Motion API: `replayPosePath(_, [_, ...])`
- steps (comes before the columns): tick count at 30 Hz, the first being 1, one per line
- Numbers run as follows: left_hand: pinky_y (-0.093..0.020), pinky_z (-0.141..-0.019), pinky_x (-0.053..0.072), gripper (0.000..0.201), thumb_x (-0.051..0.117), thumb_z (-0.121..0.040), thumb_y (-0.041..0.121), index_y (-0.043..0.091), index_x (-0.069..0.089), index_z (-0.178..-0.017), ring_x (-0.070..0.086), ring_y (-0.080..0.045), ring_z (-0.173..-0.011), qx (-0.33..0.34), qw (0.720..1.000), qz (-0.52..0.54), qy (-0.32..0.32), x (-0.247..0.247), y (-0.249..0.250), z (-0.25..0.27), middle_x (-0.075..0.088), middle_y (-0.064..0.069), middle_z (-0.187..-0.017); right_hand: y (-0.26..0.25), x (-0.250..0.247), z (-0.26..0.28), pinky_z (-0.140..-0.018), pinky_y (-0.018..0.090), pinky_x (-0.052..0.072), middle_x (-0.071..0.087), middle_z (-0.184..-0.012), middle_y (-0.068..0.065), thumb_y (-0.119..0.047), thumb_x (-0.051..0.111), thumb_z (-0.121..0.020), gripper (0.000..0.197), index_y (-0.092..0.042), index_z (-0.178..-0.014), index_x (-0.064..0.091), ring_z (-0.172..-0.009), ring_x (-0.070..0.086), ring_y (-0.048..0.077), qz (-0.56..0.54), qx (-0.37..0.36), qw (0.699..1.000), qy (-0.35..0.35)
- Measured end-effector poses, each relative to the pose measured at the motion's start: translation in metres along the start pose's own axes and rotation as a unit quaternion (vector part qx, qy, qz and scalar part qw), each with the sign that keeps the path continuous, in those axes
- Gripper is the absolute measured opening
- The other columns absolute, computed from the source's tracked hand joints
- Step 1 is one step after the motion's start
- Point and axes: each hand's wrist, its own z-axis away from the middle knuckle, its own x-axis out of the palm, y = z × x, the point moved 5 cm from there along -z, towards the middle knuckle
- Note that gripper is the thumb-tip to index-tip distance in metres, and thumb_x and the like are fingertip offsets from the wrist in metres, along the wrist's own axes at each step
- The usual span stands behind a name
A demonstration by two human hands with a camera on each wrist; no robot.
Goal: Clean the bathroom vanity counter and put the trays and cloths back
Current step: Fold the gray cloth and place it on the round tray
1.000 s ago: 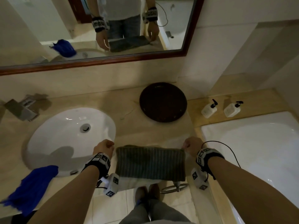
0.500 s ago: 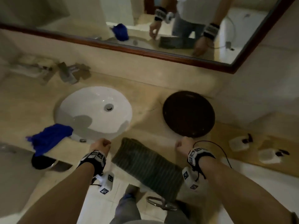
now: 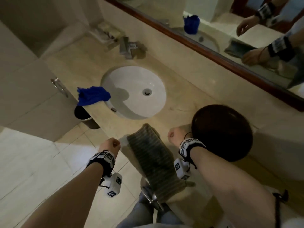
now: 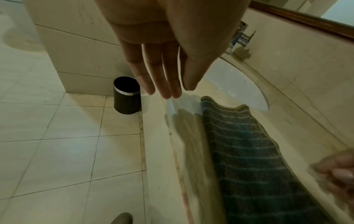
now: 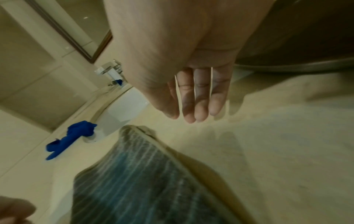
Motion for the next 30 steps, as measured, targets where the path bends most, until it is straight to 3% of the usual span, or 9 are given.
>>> replayPosePath(4, [-0.028, -0.076, 0.049, 0.013, 0.064, -0.087, 0.019, 0.02, 0.065, -0.101, 0.062, -0.023, -0.088, -0.014, 0.999, 0.032, -0.001, 0.002, 0.011, -0.013, 0.069, -0.004, -0.098, -0.032, 0.007, -0.03, -0.081, 0.033, 0.054, 0.068, -0.098, 0.006, -0.007, 0.053, -0.089, 0.017, -0.013, -0.093, 0.068, -0.09, 0.062, 0.023, -0.005, -0.026, 1.0, -0.001])
replayPosePath(7, [-0.028, -0.08, 0.05, 0.019, 0.059, -0.089, 0.017, 0.019, 0.062, -0.108, 0.061, -0.024, -0.095, -0.007, 0.999, 0.027, -0.02, 0.013, 0.027, -0.023, 0.065, -0.004, -0.106, -0.053, 0.011, -0.051, -0.085, 0.033, 0.05, 0.061, -0.108, 0.008, -0.01, 0.058, -0.089, 0.024, -0.018, -0.112, 0.059, -0.097, 0.059, 0.026, 0.008, -0.056, 0.998, -0.003])
replayPosePath(11, [-0.032, -0.089, 0.046, 0.029, 0.059, -0.09, 0.021, 0.015, 0.055, -0.118, 0.057, -0.026, -0.103, 0.049, 0.998, -0.013, -0.041, 0.03, 0.049, -0.036, 0.053, -0.006, -0.118, -0.082, 0.023, -0.073, -0.094, 0.037, 0.046, 0.049, -0.121, 0.005, -0.019, 0.065, -0.085, 0.04, -0.024, -0.123, 0.052, -0.103, 0.056, 0.026, 0.057, -0.132, 0.989, -0.027])
replayPosePath(14, [-0.035, -0.09, 0.045, 0.032, 0.059, -0.089, 0.02, 0.015, 0.052, -0.12, 0.056, -0.03, -0.104, 0.069, 0.994, -0.058, -0.055, 0.036, 0.056, -0.037, 0.05, -0.008, -0.118, -0.087, 0.027, -0.08, -0.084, 0.034, 0.049, 0.047, -0.116, 0.003, -0.023, 0.065, -0.087, 0.036, -0.024, -0.119, 0.05, -0.093, 0.056, 0.023, 0.132, -0.162, 0.977, -0.047])
replayPosePath(16, [-0.036, -0.088, 0.046, 0.031, 0.059, -0.089, 0.019, 0.014, 0.05, -0.119, 0.055, -0.031, -0.104, 0.071, 0.992, -0.072, -0.071, 0.038, 0.055, -0.038, 0.051, -0.008, -0.116, -0.089, 0.027, -0.083, -0.079, 0.037, 0.052, 0.052, -0.11, 0.006, -0.021, 0.062, -0.088, 0.028, -0.02, -0.112, 0.048, -0.088, 0.056, 0.025, 0.178, -0.169, 0.968, -0.057])
replayPosePath(19, [-0.037, -0.087, 0.045, 0.029, 0.06, -0.09, 0.02, 0.013, 0.049, -0.115, 0.055, -0.03, -0.103, 0.066, 0.99, -0.09, -0.09, 0.038, 0.051, -0.04, 0.054, -0.01, -0.114, -0.093, 0.027, -0.085, -0.082, 0.04, 0.052, 0.057, -0.108, 0.01, -0.026, 0.062, -0.089, 0.028, -0.011, -0.111, 0.053, -0.096, 0.058, 0.029, 0.248, -0.171, 0.951, -0.063])
replayPosePath(22, [-0.037, -0.088, 0.044, 0.03, 0.06, -0.091, 0.022, 0.01, 0.05, -0.116, 0.054, -0.031, -0.105, 0.062, 0.985, -0.121, -0.106, 0.038, 0.051, -0.041, 0.054, -0.011, -0.114, -0.097, 0.028, -0.083, -0.082, 0.039, 0.051, 0.057, -0.105, 0.009, -0.027, 0.062, -0.088, 0.023, -0.012, -0.104, 0.057, -0.096, 0.057, 0.029, 0.267, -0.17, 0.947, -0.058])
replayPosePath(26, [-0.036, -0.09, 0.043, 0.03, 0.057, -0.093, 0.025, 0.009, 0.054, -0.118, 0.054, -0.031, -0.106, 0.071, 0.974, -0.173, -0.127, 0.033, 0.057, -0.045, 0.053, -0.012, -0.116, -0.099, 0.021, -0.082, -0.074, 0.039, 0.057, 0.066, -0.089, 0.011, -0.019, 0.064, -0.082, 0.015, -0.006, -0.09, 0.064, -0.084, 0.065, 0.029, 0.199, -0.137, 0.966, -0.088])
replayPosePath(30, [-0.037, -0.091, 0.046, 0.025, 0.058, -0.093, 0.026, 0.01, 0.062, -0.112, 0.052, -0.03, -0.104, 0.075, 0.978, -0.169, -0.093, 0.014, 0.066, -0.05, 0.049, -0.01, -0.114, -0.096, 0.0, -0.087, -0.079, 0.028, 0.052, 0.067, -0.1, 0.003, -0.013, 0.07, -0.08, 0.017, -0.015, -0.096, 0.065, -0.092, 0.064, 0.022, 0.075, -0.104, 0.991, -0.045])
